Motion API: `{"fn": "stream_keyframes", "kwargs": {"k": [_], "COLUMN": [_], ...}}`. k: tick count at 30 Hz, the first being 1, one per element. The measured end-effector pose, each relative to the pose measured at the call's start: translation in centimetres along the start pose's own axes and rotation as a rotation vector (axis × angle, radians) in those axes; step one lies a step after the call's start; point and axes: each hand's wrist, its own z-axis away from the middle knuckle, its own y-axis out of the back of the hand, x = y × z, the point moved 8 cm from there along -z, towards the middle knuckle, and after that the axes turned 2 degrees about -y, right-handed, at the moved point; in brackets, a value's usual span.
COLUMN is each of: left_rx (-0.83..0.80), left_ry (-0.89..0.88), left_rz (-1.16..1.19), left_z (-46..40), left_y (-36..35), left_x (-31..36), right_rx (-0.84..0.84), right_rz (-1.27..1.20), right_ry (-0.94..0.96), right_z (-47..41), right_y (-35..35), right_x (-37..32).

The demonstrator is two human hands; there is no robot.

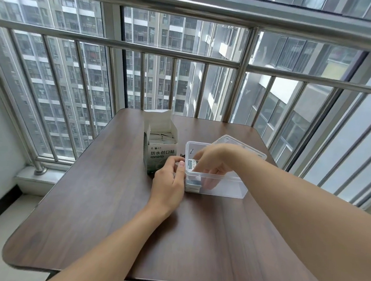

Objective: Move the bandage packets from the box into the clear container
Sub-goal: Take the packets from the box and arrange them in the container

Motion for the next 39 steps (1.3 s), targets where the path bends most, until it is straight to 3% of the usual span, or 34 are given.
{"fn": "stream_keyframes", "kwargs": {"k": [11, 24, 29, 35, 39], "left_rx": [0.015, 0.021, 0.011, 0.031, 0.164], "left_ry": [-0.004, 0.015, 0.032, 0.056, -0.015], "left_rz": [-0.02, 0.014, 0.022, 0.048, -0.004], "left_z": [0.0, -0.1, -0.1, 0.0, -0.1], "left_y": [0.1, 0.0, 0.0, 0.3, 2.8], "left_x": [0.2, -0.5, -0.7, -0.3, 1.6], "right_rx": [-0.04, -0.056, -0.07, -0.034, 0.116], "right_rz": [0.056, -0.127, -0.091, -0.038, 0.028], "right_ry": [-0.041, -0.044, -0.046, -0.048, 0.023], "right_z": [-1.1, 0.6, 1.1, 1.2, 2.9], "right_y": [0.2, 0.6, 0.2, 0.8, 3.3], "right_x": [0.5, 0.3, 0.1, 0.5, -0.4]}}
